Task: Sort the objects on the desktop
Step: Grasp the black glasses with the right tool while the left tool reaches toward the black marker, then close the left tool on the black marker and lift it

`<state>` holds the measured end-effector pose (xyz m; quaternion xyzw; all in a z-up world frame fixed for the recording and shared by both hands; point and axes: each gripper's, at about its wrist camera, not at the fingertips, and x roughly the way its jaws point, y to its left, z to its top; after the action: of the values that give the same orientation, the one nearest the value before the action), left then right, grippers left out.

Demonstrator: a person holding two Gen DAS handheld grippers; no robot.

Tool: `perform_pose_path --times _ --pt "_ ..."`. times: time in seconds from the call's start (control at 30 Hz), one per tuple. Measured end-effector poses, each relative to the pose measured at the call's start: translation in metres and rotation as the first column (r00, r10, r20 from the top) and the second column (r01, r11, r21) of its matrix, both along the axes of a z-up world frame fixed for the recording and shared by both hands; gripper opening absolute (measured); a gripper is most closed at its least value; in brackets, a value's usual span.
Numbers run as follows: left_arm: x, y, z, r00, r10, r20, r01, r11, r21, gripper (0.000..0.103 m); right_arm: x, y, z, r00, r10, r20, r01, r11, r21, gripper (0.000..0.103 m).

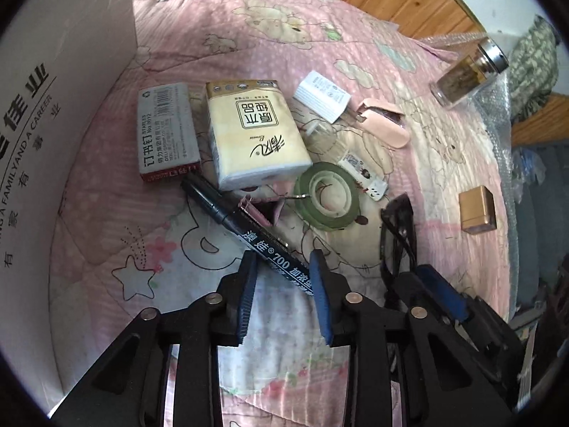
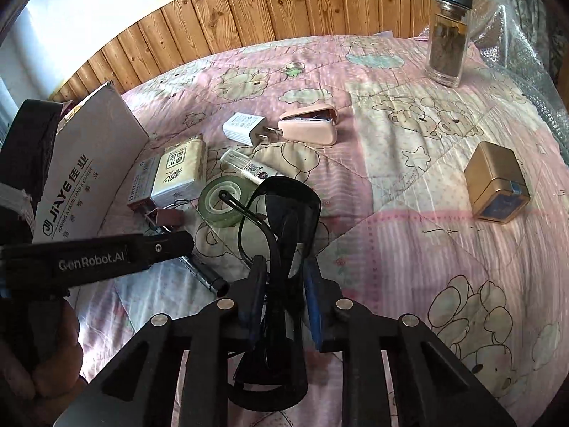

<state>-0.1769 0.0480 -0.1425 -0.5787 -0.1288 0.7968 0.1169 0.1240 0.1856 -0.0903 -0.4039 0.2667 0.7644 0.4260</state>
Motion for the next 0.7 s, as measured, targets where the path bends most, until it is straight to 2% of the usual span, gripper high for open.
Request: perform_pose_path --times 0.03,0.07,0.1,0.17,0.2,0.27,0.3,0.33,0.37,0.4,0.47,0.57,0.63,0.7 --pt "0.002 -0.003 0.002 1.0 -0.008 -0.015 0.008 1.0 0.0 0.021 -0.002 0.002 -0.004 1.0 -0.005 -0.001 0.005 1.0 -0.002 0.048" --pt "0.004 -0.006 0.004 1.0 -0.016 -0.026 0.016 1.0 -0.001 0.011 -0.001 0.004 -0.01 1.0 -0.004 0.016 0.004 1.0 -0.008 0.056" --pt "0.005 -0.009 0.005 0.999 -0.022 -0.029 0.022 1.0 -0.009 0.008 0.0 0.007 -0.018 1.0 -0.004 0.013 0.004 1.0 -0.024 0.063" --pt "0.006 -0.014 0.003 1.0 -0.022 -0.008 0.022 0.999 -0.032 0.008 0.003 0.006 -0.021 1.0 0.0 -0.021 0.0 1.0 0.006 0.063" --pt "0.007 -0.017 -0.001 1.0 -0.015 0.009 0.016 0.999 -0.033 0.008 0.001 0.005 -0.022 1.0 0.009 -0.017 -0.009 1.0 0.017 0.063" --pt "0.007 -0.022 -0.005 0.999 0.018 0.044 -0.017 1.0 -0.005 0.012 -0.002 0.004 -0.023 0.999 0.027 -0.017 -0.026 0.999 0.028 0.049" --pt "0.006 -0.023 -0.004 0.998 0.029 0.051 -0.031 0.999 0.036 0.027 -0.003 0.004 -0.021 0.999 0.046 -0.028 -0.046 0.999 0.021 0.04" --pt "0.005 -0.023 -0.003 0.998 0.036 0.06 -0.041 0.997 0.073 0.034 -0.002 0.004 -0.019 0.999 0.043 -0.028 -0.043 0.999 0.017 0.036" --pt "0.005 -0.021 -0.002 0.996 0.046 0.07 -0.052 0.994 0.093 0.04 -0.001 0.003 -0.017 0.999 0.044 -0.031 -0.043 0.999 0.026 0.025" --pt "0.003 -0.017 -0.003 0.995 0.054 0.081 -0.062 0.992 0.107 0.041 0.0 0.001 -0.013 0.998 0.055 -0.044 -0.054 0.998 0.025 0.017" --pt "-0.002 -0.01 -0.006 0.994 0.065 0.092 -0.073 0.994 0.083 0.042 0.005 -0.004 -0.007 0.999 0.033 -0.031 -0.031 0.998 0.047 0.017" --pt "-0.005 0.006 -0.004 0.998 0.055 0.032 -0.055 0.998 0.008 0.044 0.014 -0.002 -0.01 1.0 0.005 -0.008 -0.004 0.999 0.043 0.018" --pt "-0.005 0.017 -0.003 1.0 0.023 0.001 -0.023 0.998 -0.064 0.038 0.019 0.003 -0.017 0.999 0.008 -0.034 -0.007 1.0 0.019 0.019" --pt "-0.002 0.017 -0.002 1.0 -0.012 -0.009 0.011 0.994 -0.106 0.023 0.018 0.006 -0.016 0.999 0.001 -0.039 0.0 1.0 0.03 0.025"
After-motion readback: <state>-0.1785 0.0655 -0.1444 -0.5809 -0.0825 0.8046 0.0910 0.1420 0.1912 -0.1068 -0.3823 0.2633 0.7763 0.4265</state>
